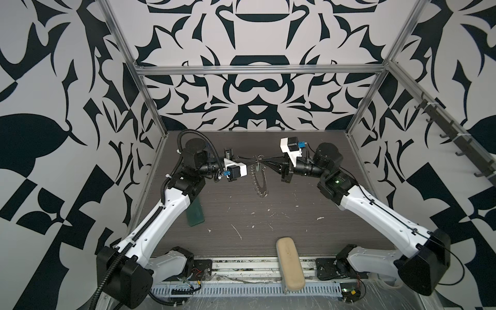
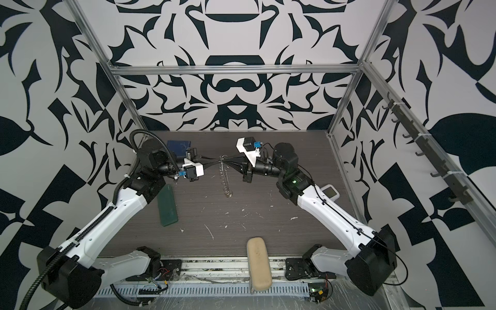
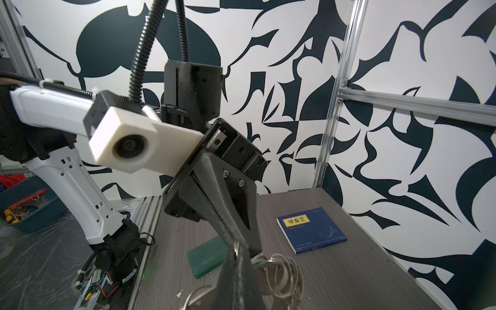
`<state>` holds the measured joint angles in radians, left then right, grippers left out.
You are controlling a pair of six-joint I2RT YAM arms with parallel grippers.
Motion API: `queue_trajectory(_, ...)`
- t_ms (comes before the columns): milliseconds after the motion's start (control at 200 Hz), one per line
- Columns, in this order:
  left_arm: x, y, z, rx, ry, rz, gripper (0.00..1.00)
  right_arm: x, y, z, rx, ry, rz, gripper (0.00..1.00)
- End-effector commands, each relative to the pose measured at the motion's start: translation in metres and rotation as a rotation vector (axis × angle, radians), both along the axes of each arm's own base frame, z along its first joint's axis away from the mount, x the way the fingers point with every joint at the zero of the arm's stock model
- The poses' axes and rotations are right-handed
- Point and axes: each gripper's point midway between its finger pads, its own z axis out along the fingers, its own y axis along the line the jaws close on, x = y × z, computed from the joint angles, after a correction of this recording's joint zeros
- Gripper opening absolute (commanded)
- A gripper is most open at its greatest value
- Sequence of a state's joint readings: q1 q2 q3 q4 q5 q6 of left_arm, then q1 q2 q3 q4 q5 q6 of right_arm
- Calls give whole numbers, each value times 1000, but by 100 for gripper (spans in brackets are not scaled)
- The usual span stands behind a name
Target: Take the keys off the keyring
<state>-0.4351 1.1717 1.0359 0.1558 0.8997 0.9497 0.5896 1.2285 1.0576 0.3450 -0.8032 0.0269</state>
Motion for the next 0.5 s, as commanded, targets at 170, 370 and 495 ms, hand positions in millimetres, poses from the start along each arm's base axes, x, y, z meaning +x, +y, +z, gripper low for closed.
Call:
queue_trajectory(170,4,-5,-11,-11,17,15,0,3,-13,60,175,-159,-68,0)
queue_trajectory(370,5,-8,-13,-17,25,28,0,3,-14,61,177,-170,-77,0)
queue_trajectory(495,13,-5,-13,-9,69,85,0,2,-21,62,165,-180,-91,0)
